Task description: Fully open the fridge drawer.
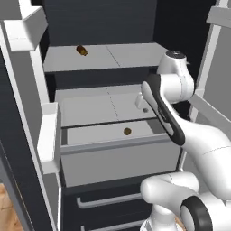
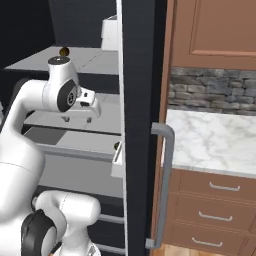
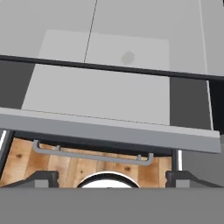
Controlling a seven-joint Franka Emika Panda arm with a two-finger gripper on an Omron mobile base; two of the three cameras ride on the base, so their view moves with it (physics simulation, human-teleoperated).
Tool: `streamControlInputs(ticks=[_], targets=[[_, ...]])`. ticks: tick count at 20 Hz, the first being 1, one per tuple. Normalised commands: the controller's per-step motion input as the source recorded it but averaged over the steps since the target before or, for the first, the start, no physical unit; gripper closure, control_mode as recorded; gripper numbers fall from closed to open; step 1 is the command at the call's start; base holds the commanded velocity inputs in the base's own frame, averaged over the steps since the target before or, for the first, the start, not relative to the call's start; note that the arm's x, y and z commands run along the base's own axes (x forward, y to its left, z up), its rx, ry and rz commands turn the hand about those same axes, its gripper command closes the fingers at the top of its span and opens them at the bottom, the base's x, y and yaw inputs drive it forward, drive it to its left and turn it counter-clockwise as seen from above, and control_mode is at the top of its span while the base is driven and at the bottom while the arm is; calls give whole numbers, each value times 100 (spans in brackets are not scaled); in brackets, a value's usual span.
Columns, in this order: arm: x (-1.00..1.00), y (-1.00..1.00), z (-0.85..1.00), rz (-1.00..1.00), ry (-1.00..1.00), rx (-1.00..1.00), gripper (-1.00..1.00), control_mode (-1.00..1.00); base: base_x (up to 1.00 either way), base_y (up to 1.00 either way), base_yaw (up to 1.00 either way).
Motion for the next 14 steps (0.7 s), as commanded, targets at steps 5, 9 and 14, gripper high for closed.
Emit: streamControlInputs(ticks=[5,9,14], targets=[[0,0,0,0,0,0,-100,100,-18,25,0],[0,0,0,0,0,0,-100,100,-25,29,0],[0,0,0,0,0,0,-100,100,-27,43,0]])
